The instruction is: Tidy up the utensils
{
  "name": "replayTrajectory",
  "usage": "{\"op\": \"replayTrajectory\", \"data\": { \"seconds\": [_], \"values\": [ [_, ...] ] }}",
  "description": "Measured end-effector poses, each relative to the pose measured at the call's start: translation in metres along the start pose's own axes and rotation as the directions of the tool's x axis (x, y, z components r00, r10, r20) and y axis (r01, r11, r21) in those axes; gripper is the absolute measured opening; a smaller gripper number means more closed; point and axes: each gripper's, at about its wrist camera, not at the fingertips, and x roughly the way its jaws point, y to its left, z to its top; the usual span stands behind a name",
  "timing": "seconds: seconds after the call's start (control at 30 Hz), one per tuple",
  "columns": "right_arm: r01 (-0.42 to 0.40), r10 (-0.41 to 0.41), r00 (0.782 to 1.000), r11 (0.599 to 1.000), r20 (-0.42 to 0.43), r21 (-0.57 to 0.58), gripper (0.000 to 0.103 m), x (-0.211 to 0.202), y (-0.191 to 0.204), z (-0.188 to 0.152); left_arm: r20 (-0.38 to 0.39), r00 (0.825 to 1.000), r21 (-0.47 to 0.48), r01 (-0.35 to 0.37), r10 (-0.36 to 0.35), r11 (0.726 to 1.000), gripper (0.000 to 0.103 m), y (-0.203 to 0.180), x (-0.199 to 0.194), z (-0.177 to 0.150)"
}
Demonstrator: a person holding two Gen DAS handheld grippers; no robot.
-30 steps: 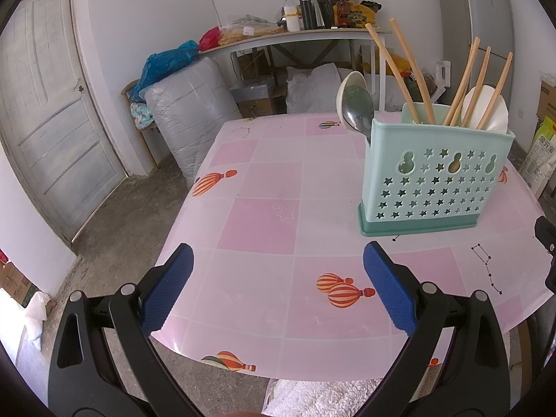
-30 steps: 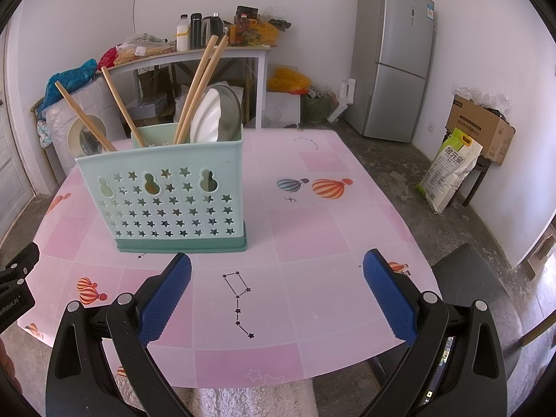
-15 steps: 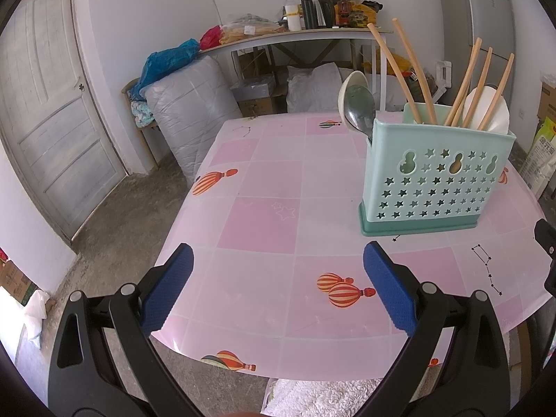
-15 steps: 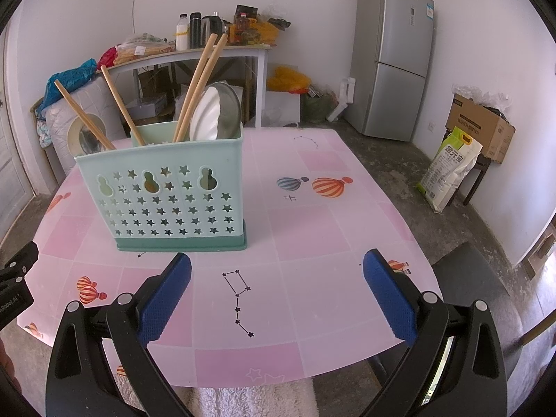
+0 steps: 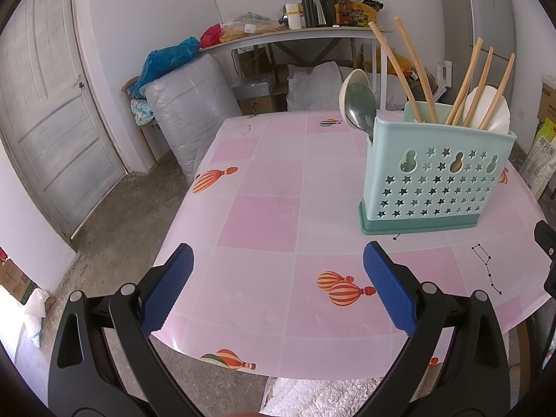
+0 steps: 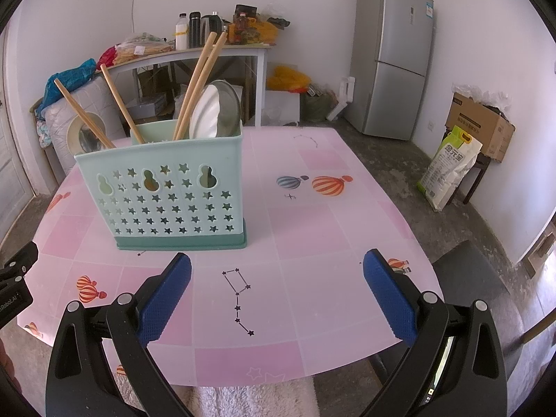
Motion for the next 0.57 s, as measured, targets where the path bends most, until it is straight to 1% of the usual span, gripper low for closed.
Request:
{"op": "replayTrajectory", "data": {
  "seconds": [0.57],
  "values": [
    [0.0,0.0,1.0,1.0,0.0,0.001,0.096,0.0001,-0.0004,-0.0007,-0.001,1.0,-0.001,0.003,-0.003,1.0,0.094,0.0014,-0.0001,0.0006]
  ]
}}
